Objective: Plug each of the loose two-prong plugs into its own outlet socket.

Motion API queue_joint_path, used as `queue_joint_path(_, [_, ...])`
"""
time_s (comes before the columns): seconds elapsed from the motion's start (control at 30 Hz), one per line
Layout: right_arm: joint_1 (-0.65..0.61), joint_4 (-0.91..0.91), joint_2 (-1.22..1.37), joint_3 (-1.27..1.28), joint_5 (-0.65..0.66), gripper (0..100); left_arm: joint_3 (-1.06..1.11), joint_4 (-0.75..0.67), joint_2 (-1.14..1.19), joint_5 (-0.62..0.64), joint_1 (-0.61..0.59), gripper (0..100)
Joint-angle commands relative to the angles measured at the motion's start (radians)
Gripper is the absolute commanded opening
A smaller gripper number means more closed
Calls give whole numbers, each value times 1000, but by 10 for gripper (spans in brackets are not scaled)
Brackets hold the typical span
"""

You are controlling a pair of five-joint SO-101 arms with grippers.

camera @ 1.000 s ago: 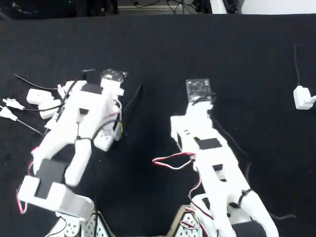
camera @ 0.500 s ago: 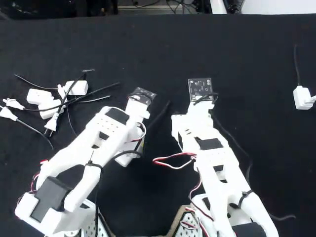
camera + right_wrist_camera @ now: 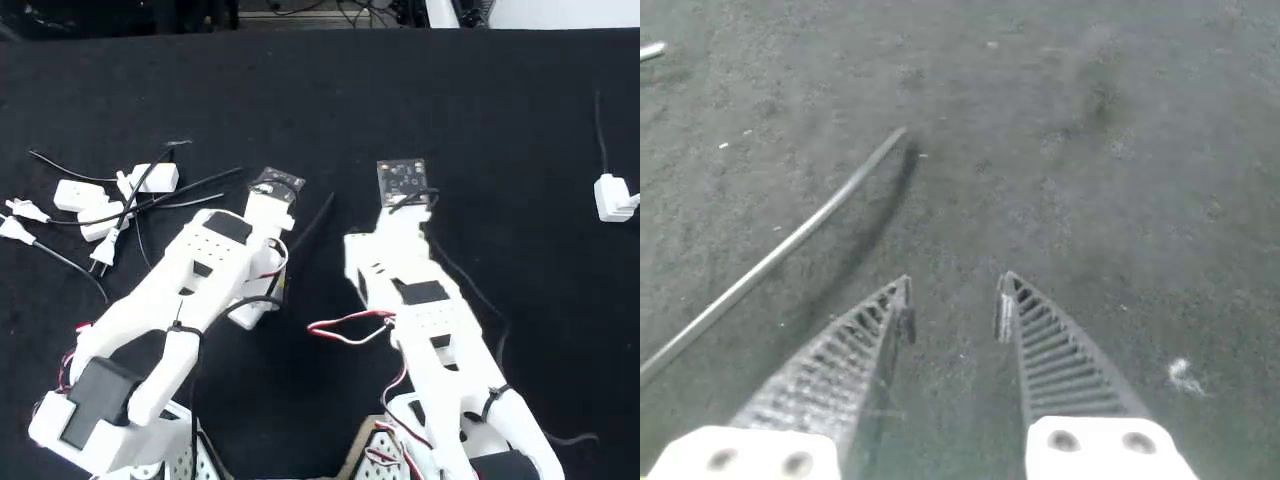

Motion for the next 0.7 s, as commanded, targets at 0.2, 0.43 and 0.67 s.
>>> queue_joint_path(0.2, [-21,3,-33,7,43,134,-168,138,-32,3,-18,195])
queue_joint_path(0.43, [-21,3,-33,8,43,134,-180,150,-40,3,-18,248])
queue_joint_path(0.67, [-21,3,-33,10,43,134,-179,152,-32,2,-21,248])
